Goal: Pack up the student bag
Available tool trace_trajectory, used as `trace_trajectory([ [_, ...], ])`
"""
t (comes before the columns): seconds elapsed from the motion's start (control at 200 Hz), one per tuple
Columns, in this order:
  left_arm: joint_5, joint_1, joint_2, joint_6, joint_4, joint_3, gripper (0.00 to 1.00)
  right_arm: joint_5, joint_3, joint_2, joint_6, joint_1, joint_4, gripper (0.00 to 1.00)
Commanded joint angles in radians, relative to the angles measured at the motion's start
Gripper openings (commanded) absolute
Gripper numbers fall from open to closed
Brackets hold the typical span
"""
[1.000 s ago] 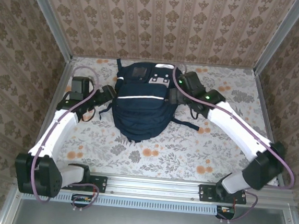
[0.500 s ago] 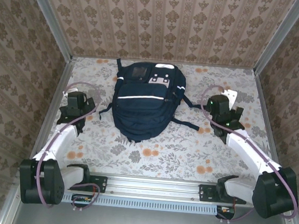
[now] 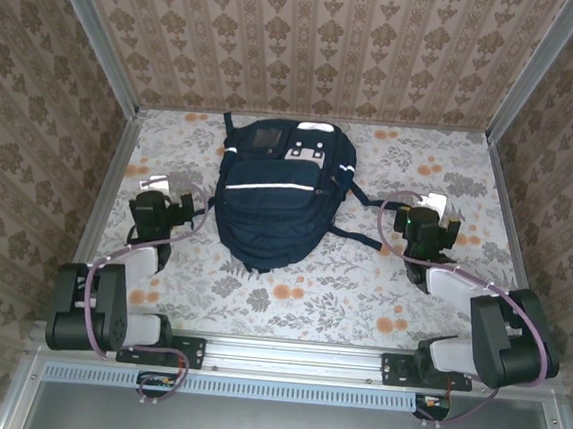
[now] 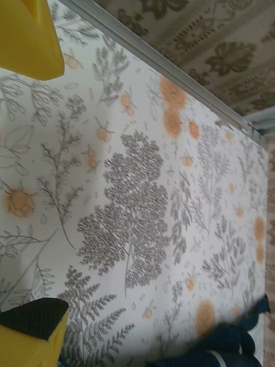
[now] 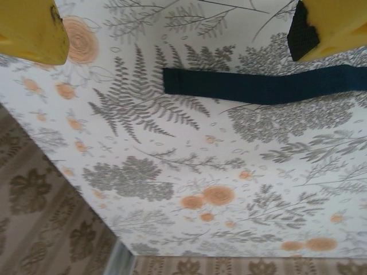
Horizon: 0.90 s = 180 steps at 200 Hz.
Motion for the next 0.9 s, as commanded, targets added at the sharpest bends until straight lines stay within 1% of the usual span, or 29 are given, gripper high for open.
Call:
trace_trajectory([
  [0.0, 0.082, 0.013, 0.043, 0.048, 0.205, -0.025, 1.00, -0.140, -0.023, 0.016, -0.055, -0.027, 0.196, 1.00],
  [0.105, 0.092, 0.013, 0.085, 0.051, 0.292, -0.053, 1.00, -0.269, -0.036, 0.040, -0.083, -0.065, 0.256, 0.99],
  [0.145, 0.091, 0.013, 0.102, 0.050, 0.318, -0.062, 1.00, -0.294, -0.038, 0.049, -0.081, -0.077, 0.284, 1.00],
  [0.245, 0.086, 0.013, 0.164, 0.046, 0.373, -0.063, 1.00, -0.362, -0.047, 0.126, -0.080, -0.095, 0.350, 1.00],
  [0.335, 0.076, 0.011, 0.218, 0.057, 0.434, -0.062, 1.00, -0.382, -0.049, 0.179, -0.083, -0.098, 0.395, 0.99],
  [0.395, 0.064, 0.006, 0.201, 0.050, 0.376, -0.051, 1.00, -0.375, -0.056, 0.195, -0.076, -0.101, 0.422, 1.00],
  [0.455, 0.042, -0.002, 0.212, 0.057, 0.375, -0.038, 1.00, -0.374, -0.055, 0.193, -0.075, -0.101, 0.418, 1.00],
  [0.49, 0.028, -0.008, 0.210, 0.056, 0.324, -0.016, 1.00, -0.366, -0.051, 0.198, -0.073, -0.101, 0.416, 1.00],
  [0.52, 0.007, -0.017, 0.208, 0.060, 0.287, 0.002, 1.00, -0.363, -0.047, 0.197, -0.069, -0.102, 0.404, 1.00],
  [0.575, -0.043, -0.048, 0.218, 0.082, 0.289, 0.015, 1.00, -0.365, -0.043, 0.197, -0.066, -0.105, 0.400, 1.00],
  [0.835, -0.030, -0.047, 0.215, 0.085, 0.285, 0.012, 1.00, -0.381, -0.037, 0.198, -0.054, -0.118, 0.388, 1.00],
  [0.895, -0.042, -0.058, 0.215, 0.095, 0.295, 0.008, 1.00, -0.381, -0.038, 0.198, -0.055, -0.118, 0.388, 1.00],
])
